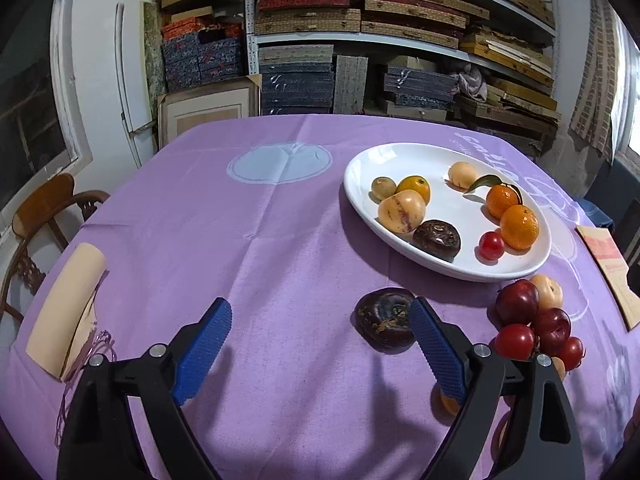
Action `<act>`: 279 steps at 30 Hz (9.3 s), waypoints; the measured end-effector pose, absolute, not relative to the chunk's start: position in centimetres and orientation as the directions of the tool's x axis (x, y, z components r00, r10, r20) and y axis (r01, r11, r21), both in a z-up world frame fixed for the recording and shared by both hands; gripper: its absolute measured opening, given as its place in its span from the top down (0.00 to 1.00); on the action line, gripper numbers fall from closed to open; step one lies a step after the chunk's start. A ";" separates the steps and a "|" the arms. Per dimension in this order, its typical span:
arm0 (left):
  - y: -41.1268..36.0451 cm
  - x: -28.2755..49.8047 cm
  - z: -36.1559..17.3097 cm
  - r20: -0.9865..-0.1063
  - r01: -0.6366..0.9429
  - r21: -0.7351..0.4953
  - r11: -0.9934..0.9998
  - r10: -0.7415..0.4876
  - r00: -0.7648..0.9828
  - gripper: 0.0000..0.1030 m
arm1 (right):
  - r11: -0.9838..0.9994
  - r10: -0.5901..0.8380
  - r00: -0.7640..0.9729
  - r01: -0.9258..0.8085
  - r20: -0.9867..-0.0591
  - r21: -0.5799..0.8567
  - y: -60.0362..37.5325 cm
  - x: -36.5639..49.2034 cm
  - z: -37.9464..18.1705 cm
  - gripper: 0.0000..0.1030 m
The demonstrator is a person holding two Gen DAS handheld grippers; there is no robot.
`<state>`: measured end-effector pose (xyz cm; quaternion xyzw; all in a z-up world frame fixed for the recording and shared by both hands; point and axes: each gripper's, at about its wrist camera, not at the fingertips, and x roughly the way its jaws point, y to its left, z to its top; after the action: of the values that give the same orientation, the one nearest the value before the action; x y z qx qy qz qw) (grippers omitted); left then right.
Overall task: Organize fruits
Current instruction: 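Move the left tool to the second dark brown fruit and grasp it, then grasp a red cherry tomato with right tool while left tool holds the dark fruit, then lower both held fruits onto the white plate and open both tools, then move the open left tool to the orange fruit and grasp it, then grasp the large pale striped fruit with right tool while left tool holds the orange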
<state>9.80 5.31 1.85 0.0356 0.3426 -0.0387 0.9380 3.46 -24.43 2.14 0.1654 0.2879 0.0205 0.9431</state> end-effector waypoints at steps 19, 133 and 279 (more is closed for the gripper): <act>2.5 12.7 -0.7 -0.711 0.149 0.077 0.986 -0.051 0.701 0.12 | 0.946 0.156 0.804 0.045 -0.573 0.320 -23.8 4.2 1.5 0.04; -8.5 27.0 2.8 -0.781 0.329 -0.059 0.942 -0.249 0.573 0.52 | 0.957 0.281 0.649 -0.246 -0.707 0.154 -14.8 17.3 2.2 0.64; 5.2 0.6 -1.2 -0.731 0.288 0.011 0.957 -0.189 0.656 0.62 | 0.940 0.323 0.632 -0.298 -0.705 0.163 -10.0 0.2 0.5 0.54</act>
<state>0.61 5.15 -1.21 0.0633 0.3936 -0.1314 0.9076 0.16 -9.96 0.49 0.0154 0.3932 0.1719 0.9031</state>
